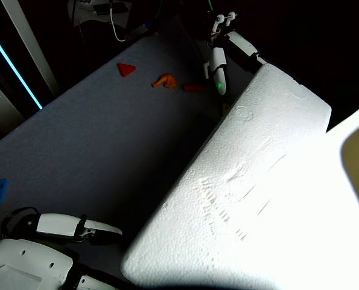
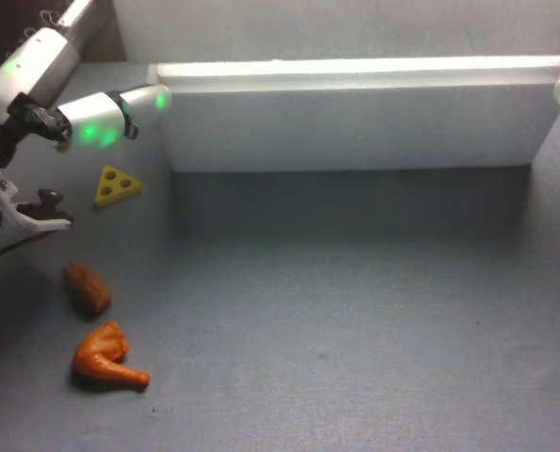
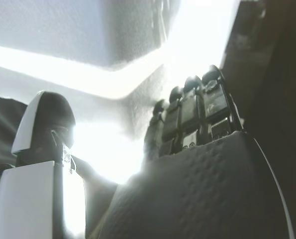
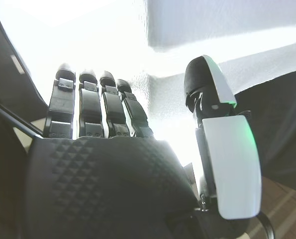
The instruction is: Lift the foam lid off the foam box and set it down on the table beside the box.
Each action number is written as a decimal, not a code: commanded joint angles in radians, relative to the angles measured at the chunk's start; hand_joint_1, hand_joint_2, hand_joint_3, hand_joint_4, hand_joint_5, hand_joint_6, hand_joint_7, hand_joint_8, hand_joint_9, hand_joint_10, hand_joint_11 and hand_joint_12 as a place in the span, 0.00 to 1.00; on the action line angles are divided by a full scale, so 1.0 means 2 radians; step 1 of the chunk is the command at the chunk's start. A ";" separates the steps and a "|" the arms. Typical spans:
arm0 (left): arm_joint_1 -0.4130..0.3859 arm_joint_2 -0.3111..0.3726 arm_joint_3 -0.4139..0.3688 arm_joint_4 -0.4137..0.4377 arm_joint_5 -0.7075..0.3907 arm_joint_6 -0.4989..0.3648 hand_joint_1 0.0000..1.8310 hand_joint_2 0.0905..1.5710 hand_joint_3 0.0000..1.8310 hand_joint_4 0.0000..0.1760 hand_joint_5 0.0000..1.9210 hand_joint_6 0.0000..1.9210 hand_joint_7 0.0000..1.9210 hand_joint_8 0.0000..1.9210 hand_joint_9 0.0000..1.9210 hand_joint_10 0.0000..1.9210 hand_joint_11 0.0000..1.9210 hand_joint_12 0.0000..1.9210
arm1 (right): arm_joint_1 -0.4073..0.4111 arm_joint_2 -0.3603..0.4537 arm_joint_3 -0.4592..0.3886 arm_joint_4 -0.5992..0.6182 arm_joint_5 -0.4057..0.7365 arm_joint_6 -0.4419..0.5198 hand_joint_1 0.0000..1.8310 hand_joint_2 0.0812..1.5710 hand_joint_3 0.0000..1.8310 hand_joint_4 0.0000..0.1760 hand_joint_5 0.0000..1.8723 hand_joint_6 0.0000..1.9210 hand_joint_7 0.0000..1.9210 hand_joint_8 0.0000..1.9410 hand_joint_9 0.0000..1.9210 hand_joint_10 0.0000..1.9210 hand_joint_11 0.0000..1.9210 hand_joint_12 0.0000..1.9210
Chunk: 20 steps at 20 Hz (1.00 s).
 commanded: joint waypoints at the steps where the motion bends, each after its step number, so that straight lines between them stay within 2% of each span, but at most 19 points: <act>1: -0.007 0.004 -0.004 0.024 -0.075 0.000 0.39 0.73 0.00 0.49 0.00 0.00 0.00 0.00 0.00 0.00 0.00 0.00 | 0.006 0.007 -0.003 -0.026 0.070 0.002 0.33 0.80 0.00 0.10 0.00 0.00 0.00 0.00 0.00 0.00 0.00 0.00; 3: -0.010 0.008 -0.011 0.029 -0.084 0.004 0.38 0.73 0.00 0.51 0.00 0.00 0.00 0.00 0.00 0.00 0.00 0.00 | 0.006 0.010 -0.008 -0.029 0.077 0.002 0.33 0.80 0.00 0.12 0.00 0.00 0.00 0.00 0.00 0.00 0.00 0.00; 4: -0.011 0.011 -0.015 0.031 -0.088 0.007 0.38 0.72 0.00 0.44 0.00 0.00 0.00 0.00 0.00 0.00 0.00 0.00 | 0.006 0.011 -0.010 -0.031 0.080 0.002 0.31 0.80 0.00 0.09 0.00 0.00 0.00 0.00 0.00 0.00 0.00 0.00; 8: -0.005 0.021 -0.030 0.036 -0.109 0.010 0.37 0.71 0.00 0.41 0.00 0.00 0.00 0.00 0.00 0.00 0.00 0.00 | 0.006 0.017 -0.023 -0.040 0.094 0.002 0.30 0.80 0.00 0.07 0.00 0.00 0.00 0.00 0.00 0.00 0.00 0.00; 9: -0.004 0.023 -0.033 0.038 -0.113 0.010 0.38 0.71 0.00 0.35 0.00 0.00 0.00 0.00 0.00 0.00 0.00 0.00 | 0.006 0.020 -0.027 -0.043 0.098 0.002 0.32 0.80 0.00 0.04 0.00 0.00 0.00 0.00 0.00 0.00 0.00 0.00; 10: -0.001 0.026 -0.038 0.038 -0.119 0.011 0.37 0.72 0.00 0.40 0.00 0.00 0.00 0.00 0.00 0.00 0.00 0.00 | 0.005 0.024 -0.033 -0.046 0.103 0.002 0.31 0.82 0.01 0.00 0.00 0.00 0.00 0.00 0.00 0.00 0.00 0.00; 12: 0.008 0.034 -0.050 0.038 -0.130 0.016 0.37 0.72 0.00 0.45 0.00 0.00 0.00 0.00 0.00 0.00 0.00 0.00 | 0.002 0.032 -0.046 -0.049 0.112 -0.004 0.31 0.82 0.00 0.00 0.00 0.00 0.00 0.00 0.00 0.00 0.00 0.00; 13: 0.010 0.037 -0.054 0.038 -0.134 0.017 0.37 0.73 0.00 0.35 0.00 0.00 0.00 0.00 0.00 0.00 0.00 0.00 | -0.001 0.035 -0.050 -0.049 0.115 -0.005 0.31 0.82 0.00 0.00 0.00 0.00 0.00 0.00 0.00 0.00 0.00 0.00; 14: 0.014 0.041 -0.060 0.038 -0.140 0.019 0.36 0.73 0.00 0.33 0.00 0.00 0.00 0.00 0.00 0.00 0.00 0.00 | -0.006 0.039 -0.057 -0.050 0.123 -0.005 0.32 0.82 0.01 0.00 0.00 0.00 0.00 0.00 0.00 0.00 0.00 0.00; 16: 0.019 0.048 -0.069 0.040 -0.147 0.022 0.35 0.72 0.00 0.32 0.00 0.00 0.00 0.00 0.00 0.00 0.00 0.00 | -0.011 0.046 -0.067 -0.054 0.133 -0.006 0.33 0.81 0.00 0.02 0.00 0.00 0.00 0.00 0.00 0.00 0.00 0.00; 18: 0.025 0.054 -0.080 0.041 -0.157 0.026 0.34 0.72 0.00 0.33 0.00 0.00 0.00 0.00 0.00 0.00 0.00 0.00 | -0.018 0.052 -0.078 -0.057 0.142 -0.009 0.34 0.81 0.00 0.00 0.00 0.00 0.00 0.00 0.00 0.00 0.00 0.00; 19: 0.027 0.058 -0.086 0.043 -0.163 0.028 0.34 0.72 0.00 0.33 0.00 0.00 0.00 0.00 0.00 0.00 0.00 0.00 | -0.023 0.056 -0.084 -0.057 0.147 -0.009 0.33 0.81 0.00 0.06 0.00 0.00 0.00 0.00 0.00 0.00 0.00 0.00; 20: 0.028 0.060 -0.089 0.043 -0.166 0.030 0.34 0.72 0.00 0.33 0.00 0.00 0.00 0.00 0.00 0.00 0.00 0.00 | -0.025 0.058 -0.086 -0.057 0.151 -0.009 0.33 0.81 0.00 0.06 0.00 0.00 0.00 0.00 0.00 0.00 0.00 0.00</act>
